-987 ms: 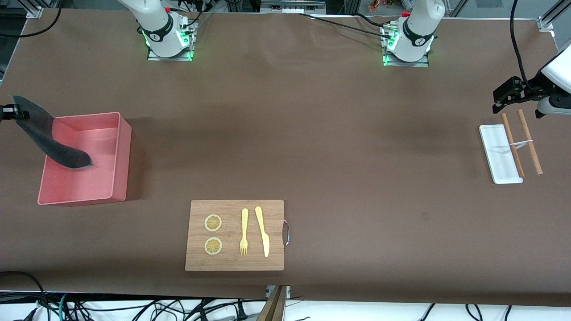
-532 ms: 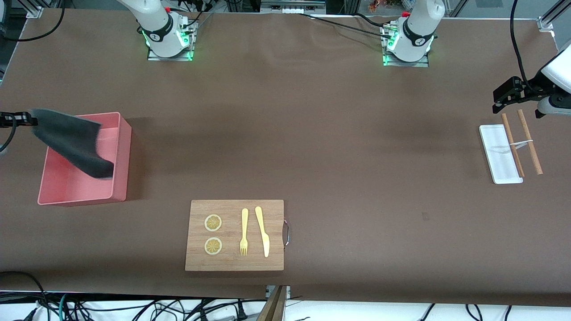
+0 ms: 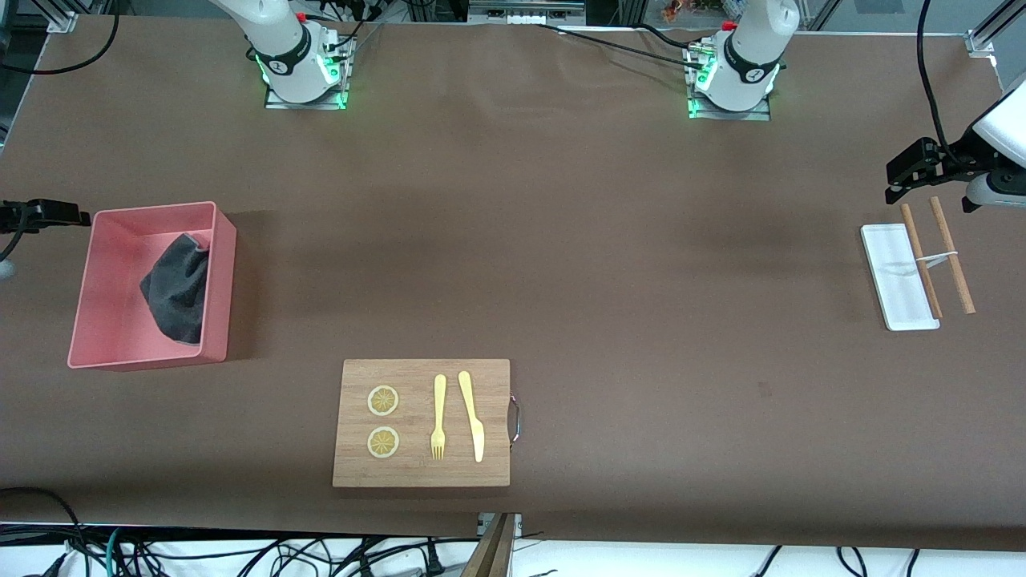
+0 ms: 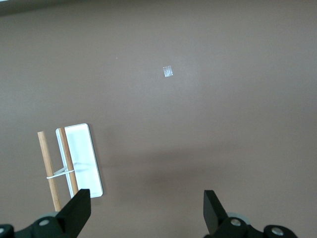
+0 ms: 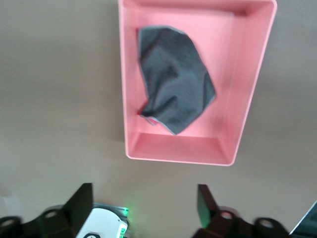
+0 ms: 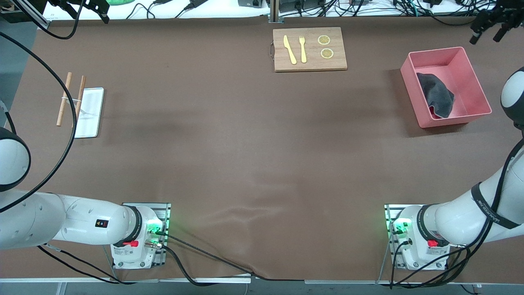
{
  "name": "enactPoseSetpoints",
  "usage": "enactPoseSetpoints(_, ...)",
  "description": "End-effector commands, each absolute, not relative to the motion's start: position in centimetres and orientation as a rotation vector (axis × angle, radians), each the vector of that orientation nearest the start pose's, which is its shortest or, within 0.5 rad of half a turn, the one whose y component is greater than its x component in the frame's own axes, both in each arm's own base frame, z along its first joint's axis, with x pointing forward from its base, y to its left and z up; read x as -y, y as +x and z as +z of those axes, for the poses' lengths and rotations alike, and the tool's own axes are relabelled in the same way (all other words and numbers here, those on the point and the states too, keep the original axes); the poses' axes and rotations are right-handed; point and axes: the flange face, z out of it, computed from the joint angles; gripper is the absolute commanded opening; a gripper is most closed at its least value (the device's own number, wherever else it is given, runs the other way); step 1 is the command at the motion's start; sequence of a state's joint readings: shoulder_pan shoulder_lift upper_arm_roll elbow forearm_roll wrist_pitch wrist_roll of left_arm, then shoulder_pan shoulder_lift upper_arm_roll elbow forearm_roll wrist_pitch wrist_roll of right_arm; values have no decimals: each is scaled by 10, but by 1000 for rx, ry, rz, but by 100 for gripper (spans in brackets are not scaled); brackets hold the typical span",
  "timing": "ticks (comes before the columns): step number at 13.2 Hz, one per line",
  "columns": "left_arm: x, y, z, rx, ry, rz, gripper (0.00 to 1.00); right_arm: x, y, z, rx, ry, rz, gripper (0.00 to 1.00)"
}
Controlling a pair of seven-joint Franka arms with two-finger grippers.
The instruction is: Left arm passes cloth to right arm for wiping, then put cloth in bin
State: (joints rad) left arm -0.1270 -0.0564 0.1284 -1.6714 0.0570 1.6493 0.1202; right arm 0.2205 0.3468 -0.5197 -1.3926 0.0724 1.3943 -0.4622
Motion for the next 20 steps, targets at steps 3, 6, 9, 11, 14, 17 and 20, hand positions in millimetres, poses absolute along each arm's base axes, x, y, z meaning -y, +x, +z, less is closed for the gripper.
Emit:
enactPoseSetpoints(3,-11,544,620,-205,-3085,-51,100,69,577,573,232,-3058,397,100)
enactPoseSetpoints(6,-16,543,620,-194,-3086,-51,100,29,567,583,168,-3070,386,100)
enactPoseSetpoints(9,-16,543,620,-194,-3087,-51,100,3,563,570,102,-3085,395,100)
enactPoseSetpoints(11,-16,543,620,-191,-3087,-48,100,-2,546,558,134,-3081,321,100)
enactPoseSetpoints(14,-16,543,620,-194,-3087,-48,100,-2,539,552,140,-3087,316,100)
enactPoseSetpoints(17,-16,543,620,-194,-3087,-48,100,-19,535,545,104,-3112,290,100)
enactPoseSetpoints(20,-16,543,620,-194,-3087,-48,100,-25,521,539,116,-3120,231,100)
